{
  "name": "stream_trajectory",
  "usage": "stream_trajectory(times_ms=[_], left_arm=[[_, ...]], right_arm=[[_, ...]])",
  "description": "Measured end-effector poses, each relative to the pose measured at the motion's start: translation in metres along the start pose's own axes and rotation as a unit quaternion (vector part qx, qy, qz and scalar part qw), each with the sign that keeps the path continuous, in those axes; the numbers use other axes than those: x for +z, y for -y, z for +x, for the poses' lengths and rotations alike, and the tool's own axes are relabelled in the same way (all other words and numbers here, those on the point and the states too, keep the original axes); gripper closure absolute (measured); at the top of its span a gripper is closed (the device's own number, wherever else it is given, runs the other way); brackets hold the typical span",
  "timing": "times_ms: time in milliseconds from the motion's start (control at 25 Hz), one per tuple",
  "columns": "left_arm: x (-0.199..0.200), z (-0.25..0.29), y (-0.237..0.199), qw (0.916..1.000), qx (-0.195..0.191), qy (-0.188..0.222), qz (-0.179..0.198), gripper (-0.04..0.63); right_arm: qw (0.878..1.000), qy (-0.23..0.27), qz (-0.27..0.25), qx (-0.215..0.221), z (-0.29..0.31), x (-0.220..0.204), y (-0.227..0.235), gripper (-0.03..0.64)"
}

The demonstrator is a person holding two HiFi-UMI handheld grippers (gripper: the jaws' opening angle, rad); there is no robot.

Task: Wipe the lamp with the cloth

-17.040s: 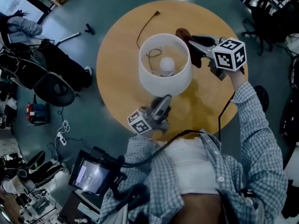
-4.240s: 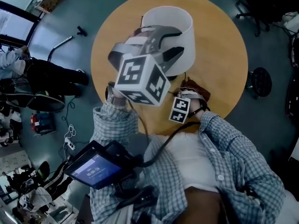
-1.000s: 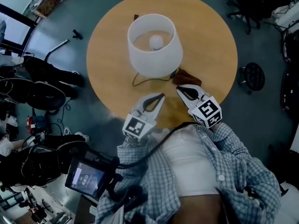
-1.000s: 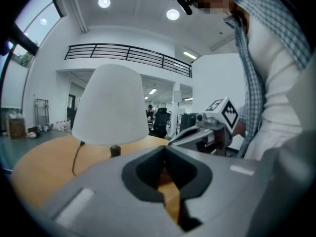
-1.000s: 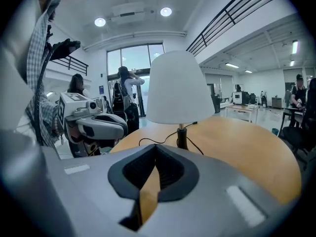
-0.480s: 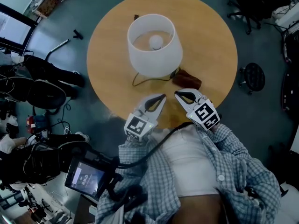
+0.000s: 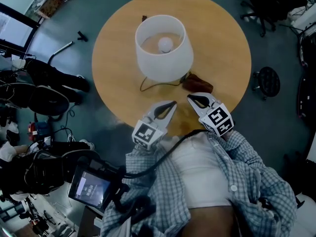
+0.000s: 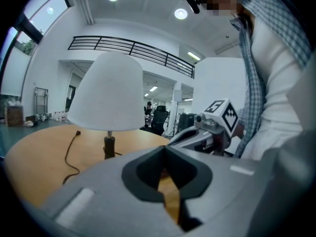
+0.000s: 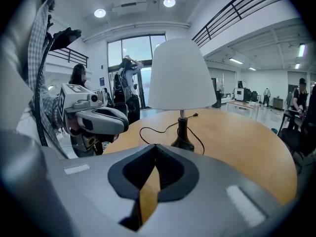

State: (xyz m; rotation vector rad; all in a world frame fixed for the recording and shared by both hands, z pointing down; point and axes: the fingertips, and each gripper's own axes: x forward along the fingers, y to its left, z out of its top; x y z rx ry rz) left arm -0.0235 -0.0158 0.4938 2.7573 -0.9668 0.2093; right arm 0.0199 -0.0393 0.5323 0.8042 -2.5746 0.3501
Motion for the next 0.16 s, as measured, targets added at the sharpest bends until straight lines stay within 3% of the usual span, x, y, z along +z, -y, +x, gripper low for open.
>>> stream_trajectory(times_ms=[160], left_arm=[[-0.0005,0.0015,-0.0008,1.0000,0.001,0.001,-0.005,0.591]], right_arm=[[1.000,-0.002,-0.001,0.000,0.0003,-0.0008,0.0018,0.614]])
